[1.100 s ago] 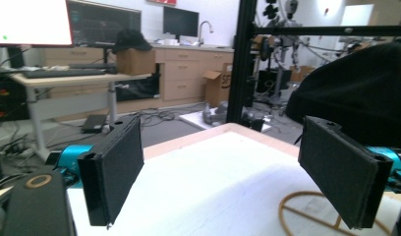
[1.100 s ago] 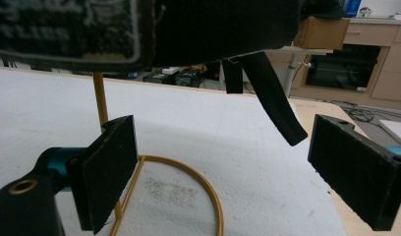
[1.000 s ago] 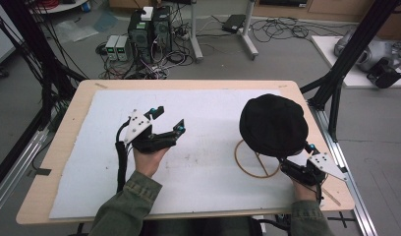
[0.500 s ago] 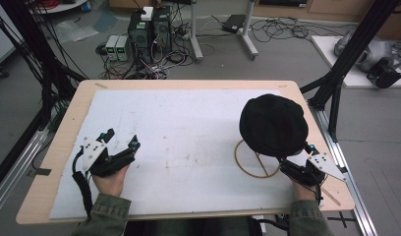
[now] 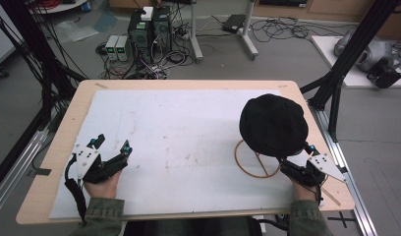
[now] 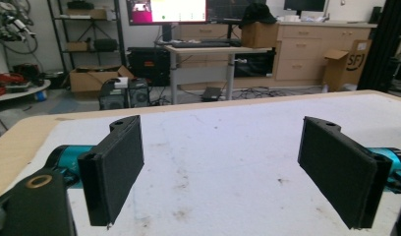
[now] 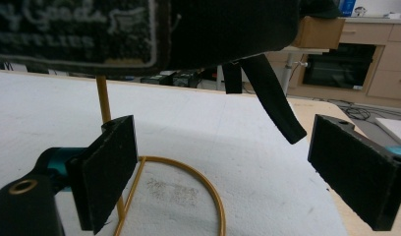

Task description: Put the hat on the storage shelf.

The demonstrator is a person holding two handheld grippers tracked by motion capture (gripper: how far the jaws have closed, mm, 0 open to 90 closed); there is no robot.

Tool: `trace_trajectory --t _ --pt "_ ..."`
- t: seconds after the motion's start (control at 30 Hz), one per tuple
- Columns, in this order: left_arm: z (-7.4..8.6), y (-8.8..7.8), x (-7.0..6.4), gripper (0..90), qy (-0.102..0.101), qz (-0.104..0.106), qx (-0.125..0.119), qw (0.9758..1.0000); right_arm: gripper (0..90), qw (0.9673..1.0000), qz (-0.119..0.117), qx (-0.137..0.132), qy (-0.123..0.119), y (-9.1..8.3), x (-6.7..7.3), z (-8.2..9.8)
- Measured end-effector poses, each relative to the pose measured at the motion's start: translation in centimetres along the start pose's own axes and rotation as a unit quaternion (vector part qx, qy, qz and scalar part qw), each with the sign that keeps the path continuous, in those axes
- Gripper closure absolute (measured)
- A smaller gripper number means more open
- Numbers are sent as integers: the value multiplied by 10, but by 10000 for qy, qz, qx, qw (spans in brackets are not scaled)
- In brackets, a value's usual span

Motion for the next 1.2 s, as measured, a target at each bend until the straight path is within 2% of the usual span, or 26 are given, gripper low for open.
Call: trace_trajectory --t 0.17,0.2,0.23,0.43,0.53,0.7,0.77,0.93,1.13,1.2 --pt "4 -8 9 182 35 -177 -36 9998 107 10000 21 -5 14 -1 0 0" --pt "7 -10 15 183 1 -271 -9 9996 107 10000 20 -1 14 0 1 0" --pt "7 -10 15 184 1 -271 -9 9996 107 10000 20 0 -7 0 2 0" --pt "14 -13 35 175 -156 -573 -19 9982 107 10000 78 20 -40 1 4 0" --pt "16 -11 38 176 -103 -603 -7 9981 107 9999 156 -17 -11 0 4 0" --pt "23 -7 42 178 -85 -825 81 9965 107 9997 225 -44 -26 0 4 0" --pt "25 -6 44 178 -166 -906 131 9957 107 9998 212 -44 -31 0 4 0" --pt "22 -9 42 178 -162 -924 1 9956 107 9998 197 -34 -32 -1 5 0" --pt "21 -7 43 178 -152 -926 -24 9956 107 9998 179 -15 2 0 4 0" --pt "22 -3 42 178 -131 -812 50 9966 107 9999 163 -21 4 1 4 0"
Point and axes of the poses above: each handheld gripper's, and its own axes: y roughly forward along the jaws, z roughly out of its underside, x roughly to its left, the point moved 2 cm from there along y, roughly forward along the jaws, and after that the axes turned 3 degrees about -y, right-handed, at the moved point
